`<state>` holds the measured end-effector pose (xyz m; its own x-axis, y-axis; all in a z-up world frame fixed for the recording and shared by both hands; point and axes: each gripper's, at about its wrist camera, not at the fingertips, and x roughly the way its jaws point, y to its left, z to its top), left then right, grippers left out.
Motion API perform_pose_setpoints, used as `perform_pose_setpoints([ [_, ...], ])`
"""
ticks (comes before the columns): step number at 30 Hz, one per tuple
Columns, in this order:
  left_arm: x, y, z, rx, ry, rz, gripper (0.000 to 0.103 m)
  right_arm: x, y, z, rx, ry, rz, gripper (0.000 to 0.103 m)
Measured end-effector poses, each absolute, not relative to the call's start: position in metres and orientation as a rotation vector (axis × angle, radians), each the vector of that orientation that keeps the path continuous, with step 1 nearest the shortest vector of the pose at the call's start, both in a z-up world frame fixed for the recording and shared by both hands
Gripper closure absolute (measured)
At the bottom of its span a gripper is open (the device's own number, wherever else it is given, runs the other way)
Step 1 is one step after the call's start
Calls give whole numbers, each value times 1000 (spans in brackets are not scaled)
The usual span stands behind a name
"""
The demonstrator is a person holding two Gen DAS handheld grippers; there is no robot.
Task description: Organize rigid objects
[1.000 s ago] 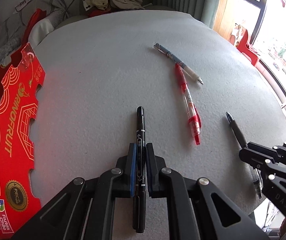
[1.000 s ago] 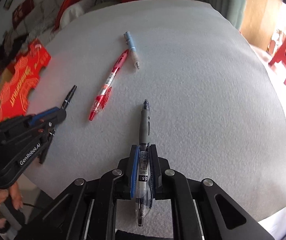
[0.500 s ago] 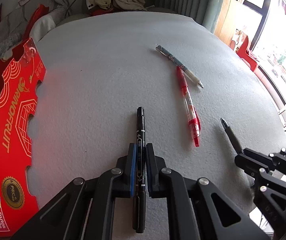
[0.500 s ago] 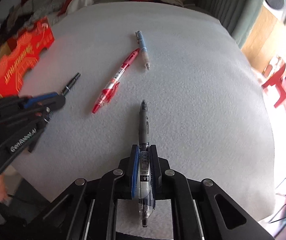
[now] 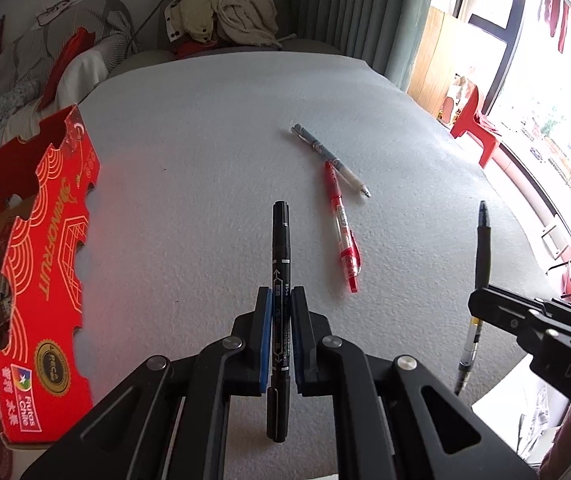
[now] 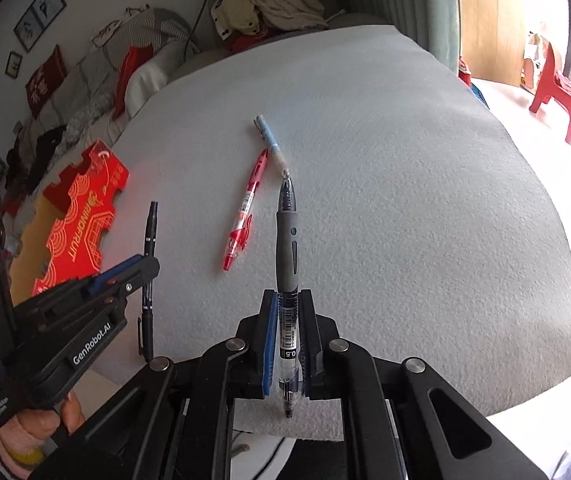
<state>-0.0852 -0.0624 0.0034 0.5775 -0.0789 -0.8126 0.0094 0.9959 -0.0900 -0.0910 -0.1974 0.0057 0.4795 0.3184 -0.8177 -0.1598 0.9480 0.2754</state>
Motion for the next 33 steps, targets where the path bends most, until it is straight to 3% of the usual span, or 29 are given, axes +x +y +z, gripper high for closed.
perform_pose_setpoints([
  [18, -102, -59, 34, -89, 869, -51, 93, -110, -176, 39, 105, 909, 299, 92],
  [33, -97, -53, 30, -94, 881, -43, 93, -27, -137, -32, -104, 1163, 227, 90],
])
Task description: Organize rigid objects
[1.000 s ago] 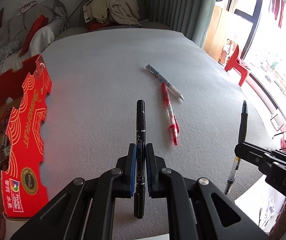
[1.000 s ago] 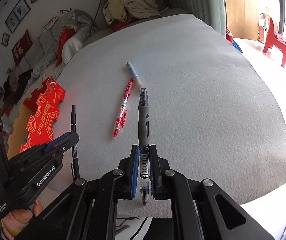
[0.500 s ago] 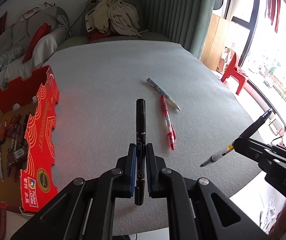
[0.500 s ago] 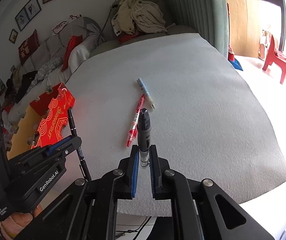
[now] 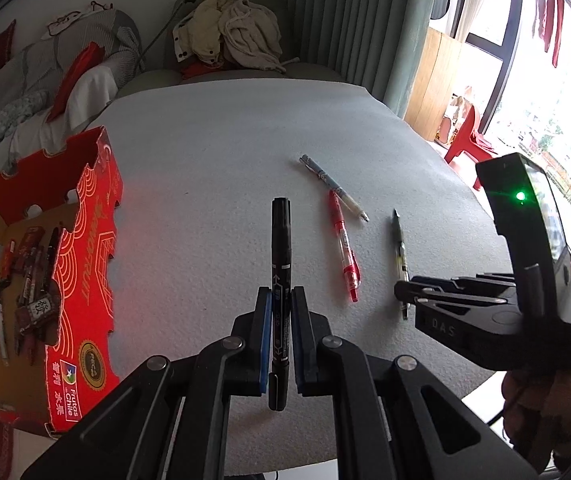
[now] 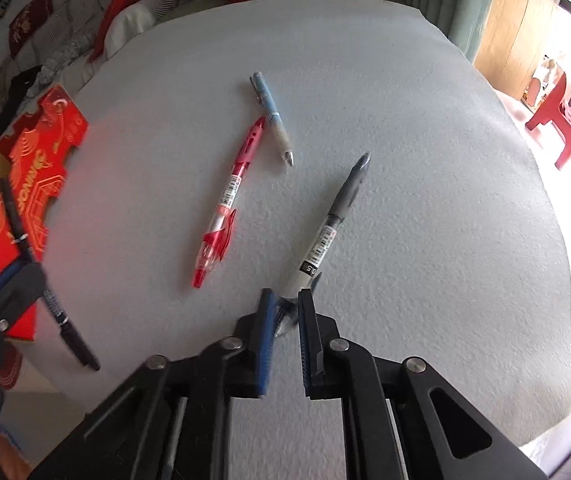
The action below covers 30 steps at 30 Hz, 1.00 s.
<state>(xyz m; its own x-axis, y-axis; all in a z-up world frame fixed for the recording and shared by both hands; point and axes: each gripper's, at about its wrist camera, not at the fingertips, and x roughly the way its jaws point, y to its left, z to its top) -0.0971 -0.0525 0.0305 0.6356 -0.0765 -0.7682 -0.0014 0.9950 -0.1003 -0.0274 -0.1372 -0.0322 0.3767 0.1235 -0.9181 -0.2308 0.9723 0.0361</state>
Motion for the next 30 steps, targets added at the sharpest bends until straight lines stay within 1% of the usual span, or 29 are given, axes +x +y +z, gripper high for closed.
perform_pose_setpoints([
  [2, -95, -51, 29, -98, 886, -40, 93, -24, -128, -33, -153, 1158, 215, 88],
  [4, -94, -51, 27, -99, 890, -41, 93, -19, -125, -33, -158, 1154, 206, 83],
  [6, -93, -52, 28, -100, 890, -41, 93, -8, -128, -34, -112, 1158, 183, 73],
  [8, -93, -52, 28, -100, 890, -39, 93, 4, -137, -37, -37, 1176, 160, 72],
  [13, -89, -51, 26, -106, 890, -37, 93, 17, -149, -38, 47, 1176, 128, 72],
  [17, -88, -53, 23, -105, 896, -42, 93, 28, -134, -38, -47, 1164, 113, 68],
  [18, -88, -54, 23, -103, 897, -44, 93, 29, -126, -39, -106, 1163, 107, 69],
  [19, -88, -53, 23, -102, 898, -45, 93, 26, -116, -39, -160, 1156, 114, 72],
  [20, -88, -54, 23, -102, 898, -44, 93, 23, -112, -38, -175, 1157, 139, 88],
  [21, -88, -53, 24, -103, 898, -44, 93, 19, -110, -38, -178, 1160, 158, 90],
  [28, -92, -49, 28, -108, 885, -34, 93, -31, -132, -6, -43, 1029, 251, 90],
  [30, -93, -49, 28, -113, 885, -31, 93, -43, -136, 5, -19, 1006, 270, 94],
])
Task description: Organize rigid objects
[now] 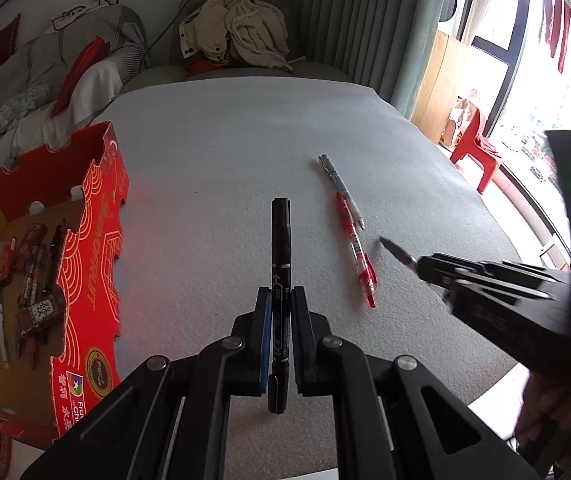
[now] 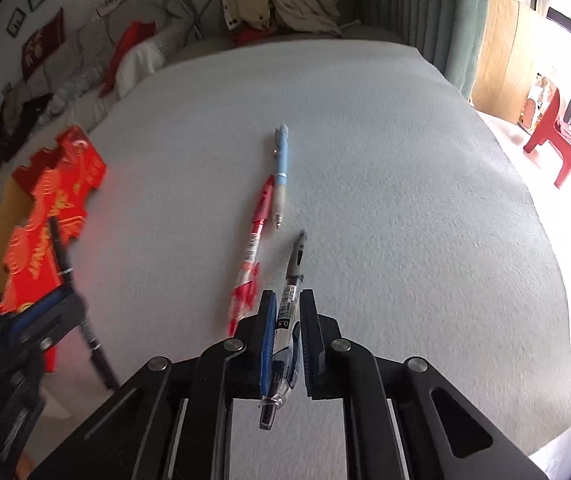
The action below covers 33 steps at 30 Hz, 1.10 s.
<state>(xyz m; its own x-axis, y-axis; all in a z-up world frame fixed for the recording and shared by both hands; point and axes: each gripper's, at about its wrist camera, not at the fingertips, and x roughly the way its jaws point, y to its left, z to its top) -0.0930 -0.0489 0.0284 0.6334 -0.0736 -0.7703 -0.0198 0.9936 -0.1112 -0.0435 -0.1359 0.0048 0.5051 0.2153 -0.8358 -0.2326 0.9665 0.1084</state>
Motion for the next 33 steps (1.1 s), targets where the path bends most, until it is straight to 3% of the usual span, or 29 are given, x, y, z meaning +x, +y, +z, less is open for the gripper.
perform_pose_setpoints([
  [8, -99, -52, 29, -105, 887, -27, 93, -46, -138, -13, -28, 1087, 243, 94],
  [10, -99, -52, 29, -101, 887, -24, 93, -39, -141, -20, -10, 1105, 235, 77],
  [11, -98, -52, 29, -101, 888, -24, 93, -38, -141, -23, -14, 1116, 234, 57],
  [12, -98, -51, 29, -101, 889, -25, 93, -36, -140, -25, -19, 1124, 241, 52],
  [17, -96, -52, 30, -104, 893, -23, 93, -38, -116, -39, -177, 1153, 230, 52],
  [19, -95, -51, 30, -104, 894, -24, 93, -43, -105, -38, -265, 1119, 224, 58],
  [21, -95, -50, 30, -104, 896, -26, 93, -46, -100, -36, -264, 1137, 277, 92],
  [33, -98, -43, 32, -116, 883, -6, 93, -72, -157, -2, 44, 1084, 358, 92],
])
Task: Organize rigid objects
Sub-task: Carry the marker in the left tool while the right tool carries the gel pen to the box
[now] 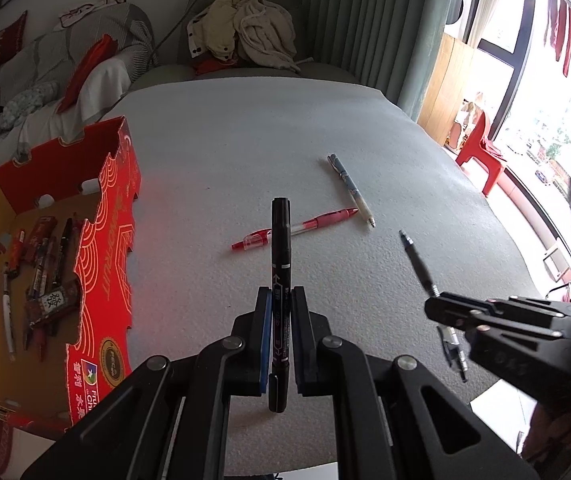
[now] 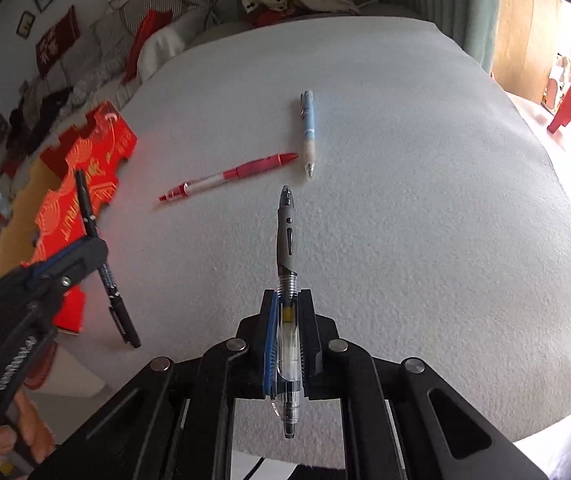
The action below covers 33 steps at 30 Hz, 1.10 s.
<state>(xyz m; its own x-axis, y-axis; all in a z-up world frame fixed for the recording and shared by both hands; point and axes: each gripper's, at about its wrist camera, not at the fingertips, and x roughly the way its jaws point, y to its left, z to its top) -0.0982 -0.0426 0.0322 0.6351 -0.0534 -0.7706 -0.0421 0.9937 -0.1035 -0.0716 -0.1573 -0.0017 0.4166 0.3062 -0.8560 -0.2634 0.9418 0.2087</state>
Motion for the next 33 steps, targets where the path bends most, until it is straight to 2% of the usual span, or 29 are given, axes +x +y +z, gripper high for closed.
perform_pose_setpoints([
  [17, -110, -35, 66, -108, 799, 16, 93, -77, -128, 60, 154, 951, 448, 92],
  [33, -147, 75, 121, -188, 672, 227, 93, -81, -12, 98, 145, 906, 710, 92],
])
